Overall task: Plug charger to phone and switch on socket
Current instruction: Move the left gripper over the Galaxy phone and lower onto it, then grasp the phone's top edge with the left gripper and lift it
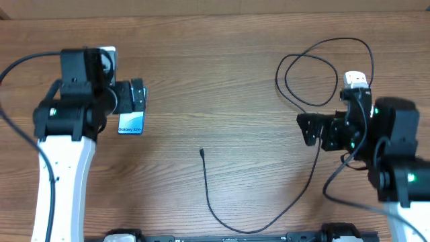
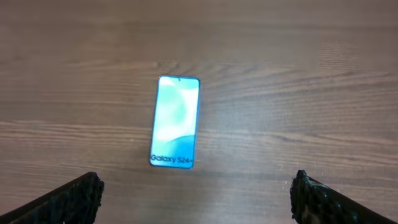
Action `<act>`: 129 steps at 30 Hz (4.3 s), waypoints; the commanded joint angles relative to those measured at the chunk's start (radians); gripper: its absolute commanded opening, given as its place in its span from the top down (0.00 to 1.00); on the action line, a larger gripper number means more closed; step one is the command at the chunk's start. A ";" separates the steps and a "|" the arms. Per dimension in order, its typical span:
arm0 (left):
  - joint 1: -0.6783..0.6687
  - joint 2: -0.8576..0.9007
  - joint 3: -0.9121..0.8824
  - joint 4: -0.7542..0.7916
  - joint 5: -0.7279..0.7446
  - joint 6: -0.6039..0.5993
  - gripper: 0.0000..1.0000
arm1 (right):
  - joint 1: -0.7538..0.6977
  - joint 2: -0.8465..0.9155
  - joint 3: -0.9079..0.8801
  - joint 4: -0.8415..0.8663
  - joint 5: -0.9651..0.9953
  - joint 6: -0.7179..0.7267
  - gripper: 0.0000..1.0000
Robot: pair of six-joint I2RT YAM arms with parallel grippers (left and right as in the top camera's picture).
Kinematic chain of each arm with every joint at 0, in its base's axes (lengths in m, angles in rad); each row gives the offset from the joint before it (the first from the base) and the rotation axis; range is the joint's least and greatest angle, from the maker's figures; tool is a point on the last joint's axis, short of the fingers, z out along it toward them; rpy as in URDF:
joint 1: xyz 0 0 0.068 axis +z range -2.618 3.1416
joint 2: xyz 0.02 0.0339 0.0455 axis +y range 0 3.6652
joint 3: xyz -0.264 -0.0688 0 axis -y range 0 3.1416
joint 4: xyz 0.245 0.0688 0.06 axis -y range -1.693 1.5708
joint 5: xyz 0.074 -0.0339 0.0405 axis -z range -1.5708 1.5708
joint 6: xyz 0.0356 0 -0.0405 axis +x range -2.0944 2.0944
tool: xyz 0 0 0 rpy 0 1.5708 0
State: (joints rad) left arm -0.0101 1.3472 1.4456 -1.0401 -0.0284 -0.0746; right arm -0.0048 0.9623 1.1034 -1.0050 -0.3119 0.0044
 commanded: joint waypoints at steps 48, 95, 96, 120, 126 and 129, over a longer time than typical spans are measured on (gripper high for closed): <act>0.077 0.703 0.023 0.228 -0.057 0.080 0.00 | 0.005 0.163 0.076 -0.016 -0.240 -0.002 0.00; 0.076 0.708 -0.023 0.205 -0.049 0.071 0.00 | 0.005 0.163 0.076 -0.046 -0.240 -0.002 0.00; 0.076 0.708 -0.024 0.204 -0.049 0.071 0.00 | 0.005 0.163 0.076 -0.046 -0.240 -0.002 0.00; 0.075 0.708 -0.085 0.357 -0.048 0.072 0.01 | 0.005 0.163 0.076 -0.056 -0.240 -0.002 0.00; 0.075 0.708 -0.085 0.393 0.001 0.071 0.03 | 0.005 0.163 0.076 -0.060 -0.240 -0.002 0.00; 0.075 0.708 -0.085 0.397 0.012 0.071 0.03 | 0.005 0.163 0.076 -0.061 -0.240 -0.002 0.00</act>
State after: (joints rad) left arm 0.0616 2.0388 1.3724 -0.6483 -0.0483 0.0025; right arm -0.0048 1.1286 1.1511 -1.0668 -0.5457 0.0044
